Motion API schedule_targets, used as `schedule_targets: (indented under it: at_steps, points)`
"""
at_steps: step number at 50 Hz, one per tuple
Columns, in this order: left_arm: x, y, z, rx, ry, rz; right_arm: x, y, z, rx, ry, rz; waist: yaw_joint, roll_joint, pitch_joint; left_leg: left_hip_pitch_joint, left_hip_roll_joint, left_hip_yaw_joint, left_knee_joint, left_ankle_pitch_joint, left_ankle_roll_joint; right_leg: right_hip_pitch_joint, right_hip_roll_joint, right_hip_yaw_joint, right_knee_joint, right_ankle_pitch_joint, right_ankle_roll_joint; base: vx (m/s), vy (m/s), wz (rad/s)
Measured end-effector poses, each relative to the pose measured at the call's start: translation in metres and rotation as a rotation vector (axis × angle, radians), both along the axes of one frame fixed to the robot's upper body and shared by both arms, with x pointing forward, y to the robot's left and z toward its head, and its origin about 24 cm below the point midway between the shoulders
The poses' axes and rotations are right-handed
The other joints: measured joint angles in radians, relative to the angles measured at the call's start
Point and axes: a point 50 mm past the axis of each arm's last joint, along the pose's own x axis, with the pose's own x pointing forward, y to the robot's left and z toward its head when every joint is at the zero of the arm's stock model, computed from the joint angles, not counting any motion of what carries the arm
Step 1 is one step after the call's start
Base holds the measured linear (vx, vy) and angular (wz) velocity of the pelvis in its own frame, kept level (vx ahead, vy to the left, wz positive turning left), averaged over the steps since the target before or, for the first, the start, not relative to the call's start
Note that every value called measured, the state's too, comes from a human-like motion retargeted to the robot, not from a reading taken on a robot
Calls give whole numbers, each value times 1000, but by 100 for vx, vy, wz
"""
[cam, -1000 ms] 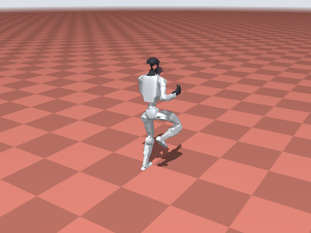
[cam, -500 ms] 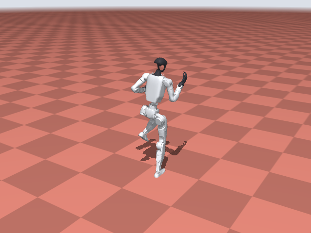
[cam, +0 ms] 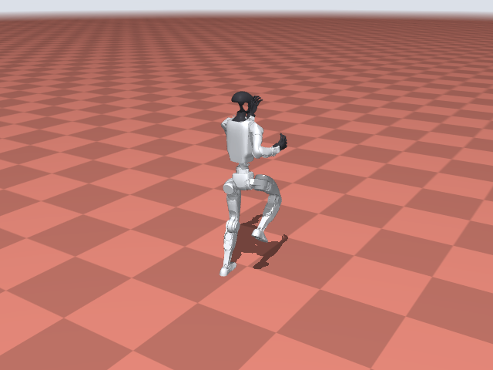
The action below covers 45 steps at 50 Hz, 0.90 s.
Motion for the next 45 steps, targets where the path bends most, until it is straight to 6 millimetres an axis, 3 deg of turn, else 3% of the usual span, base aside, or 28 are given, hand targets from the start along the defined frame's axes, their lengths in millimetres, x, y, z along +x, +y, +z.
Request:
schedule_targets:
  at_steps: [3, 5, 7, 8, 10, 13, 15, 17, 18, 20, 22, 24, 26, 28, 29, 30, 32, 33, 35, 38, 40, 42, 43, 45]
  points:
    - [3, -4, -20, 29, 89, -39, -23, -15, -14, -37, 169, -32, -79, 15, -42, 126, -8, -117, -203, 330, -85, 374, 32, -26, -563, 232, 72, 30, -7, 162]
    - [4, -3, -33, 100, 149, -61, -34, -22, -31, -56, 269, -64, -70, -40, -45, 200, -58, -150, -251, 423, -93, 671, 9, -13, -1043, 435, 116, 25, -8, 102]
    - [1, 5, -46, 117, 199, -80, -29, -21, -48, -73, 319, -70, -28, -184, -47, 149, -204, -83, -27, 324, -10, 934, -104, 54, -1543, 647, 168, 11, -9, 24]
    - [-1, 7, -52, 96, 225, -93, -21, -20, -55, -83, 330, -70, -3, -263, -61, 40, -276, -7, 203, 240, 43, 1002, -184, 83, -1716, 703, 182, -1, -8, -3]
    - [-3, 13, -67, 20, 297, -131, 0, -19, -67, -82, 325, -96, 53, -352, -67, -224, -292, 134, 725, 76, 128, 1062, -267, 103, -1870, 595, 152, -10, -5, -14]
    - [-7, 30, -95, -32, 431, -110, 43, -12, -56, -3, 148, -212, 192, -380, 5, -570, -202, 194, 1415, -90, 140, 1104, -273, 101, -1921, 234, 61, -20, -3, -66]
    - [-19, 56, -126, -59, 559, -25, 83, 2, -15, 56, -117, -249, 271, -362, 98, -734, -159, 169, 1737, -146, 73, 1109, -246, 133, -1900, 81, -21, -27, -6, -126]
    - [-48, 89, -167, -146, 759, 44, 111, 24, 58, 96, -455, -175, 302, -331, 191, -806, -147, 133, 1882, -176, -7, 1030, -207, 200, -1708, -19, -116, -23, -3, -127]
    - [-66, 102, -186, -193, 864, 68, 114, 34, 95, 117, -614, -124, 301, -326, 206, -841, -154, 124, 1907, -183, -18, 976, -197, 215, -1623, -36, -126, -10, 0, -46]
    - [-99, 116, -213, -227, 1053, 103, 103, 50, 144, 184, -845, -51, 290, -333, 158, -903, -179, 123, 1877, -180, 32, 928, -206, 196, -1633, 9, -92, 7, 0, 53]
    - [-116, 120, -224, -139, 1183, 113, 86, 56, 156, 265, -937, -38, 304, -374, 65, -891, -222, 138, 1712, -146, 102, 934, -237, 166, -1775, 160, -26, 21, 0, 96]
    - [-126, 121, -231, -9, 1274, 95, 73, 59, 152, 303, -950, -31, 334, -425, 6, -767, -276, 156, 1429, -74, 115, 958, -271, 177, -1901, 369, 59, 21, 1, 34]
    - [-135, 121, -240, 81, 1349, 69, 68, 63, 145, 286, -915, 24, 356, -430, -13, -554, -307, 146, 1058, 44, 81, 990, -279, 212, -1966, 542, 113, 16, 3, -64]
    - [-143, 120, -248, 104, 1394, 63, 66, 70, 133, 252, -853, 98, 384, -355, 15, -266, -284, 91, 620, 200, 21, 1024, -232, 196, -1909, 571, 72, 9, 3, -161]
    - [-144, 118, -249, 112, 1392, 65, 64, 72, 125, 242, -819, 117, 399, -283, 44, -101, -231, 57, 377, 286, -22, 1010, -182, 143, -1758, 505, 25, 3, 6, -188]
    - [-143, 115, -249, 123, 1381, 70, 61, 73, 116, 236, -785, 127, 412, -199, 77, 68, -163, 22, 128, 374, -68, 980, -124, 75, -1557, 412, -26, -4, 7, -145]
    - [-124, 107, -244, 137, 1289, 103, 63, 75, 98, 226, -702, 117, 395, -106, 54, 167, -42, 42, -145, 392, -95, 686, -78, -5, -946, 191, -93, -13, 7, -61]
    - [-111, 102, -240, 118, 1230, 116, 64, 75, 89, 214, -653, 112, 371, -83, 53, 190, -12, 65, -202, 302, -89, 552, -67, -2, -679, 109, -99, -17, 5, 19]
    - [-82, 89, -223, 60, 1079, 118, 66, 73, 69, 170, -551, 97, 300, -55, 76, 221, 16, 65, -251, 54, -60, 330, -34, 22, -222, -10, -56, -22, 2, 78]
    - [-18, 49, -162, -3, 719, 66, 66, 60, 31, 105, -373, 10, 204, -68, 136, 52, -14, -51, -11, -202, 114, 70, -28, 50, 225, -81, 41, -29, -4, 104]
    - [11, 14, -98, 4, 446, 18, 48, 41, 4, 138, -233, -88, 205, -72, 140, -142, -16, -88, 247, -268, 169, -75, -10, 46, 362, -95, 45, -19, -8, 27]
    - [17, -11, -39, 26, 211, -22, 20, 21, -9, 190, -125, -158, 239, -78, 100, -195, -3, -56, 247, -226, 130, -139, 0, 51, 349, -76, 8, 4, -6, -55]
    - [14, -16, -19, 36, 125, -27, 8, 14, -11, 191, -79, -160, 238, -80, 68, -174, -3, -38, 179, -184, 113, -131, -3, 56, 299, -59, -12, 18, -5, -50]
    - [7, -17, -2, 37, 38, -22, -9, 7, -11, 160, 11, -106, 191, -67, -12, -103, -6, -25, 4, -51, 81, -39, -13, 52, 112, 1, -36, 26, -8, 1]
